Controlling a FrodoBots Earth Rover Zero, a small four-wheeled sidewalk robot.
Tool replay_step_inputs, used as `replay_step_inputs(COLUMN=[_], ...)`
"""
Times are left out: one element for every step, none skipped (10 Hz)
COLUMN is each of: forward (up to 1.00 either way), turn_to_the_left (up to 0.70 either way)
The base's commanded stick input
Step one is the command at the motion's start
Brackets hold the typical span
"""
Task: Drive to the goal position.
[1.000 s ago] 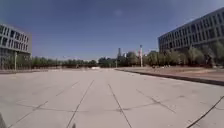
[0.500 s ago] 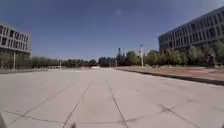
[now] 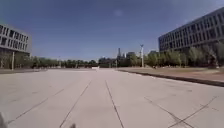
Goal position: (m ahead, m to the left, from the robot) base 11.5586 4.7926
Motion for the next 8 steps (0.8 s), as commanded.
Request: replay_step_inputs(forward=[0.7, 0.7, 0.7, 0.7, 0.7, 0.7, 0.7, 0.7], turn_to_the_left=[0.0, 0.0, 0.0, 0.0, 0.0, 0.0, 0.0, 0.0])
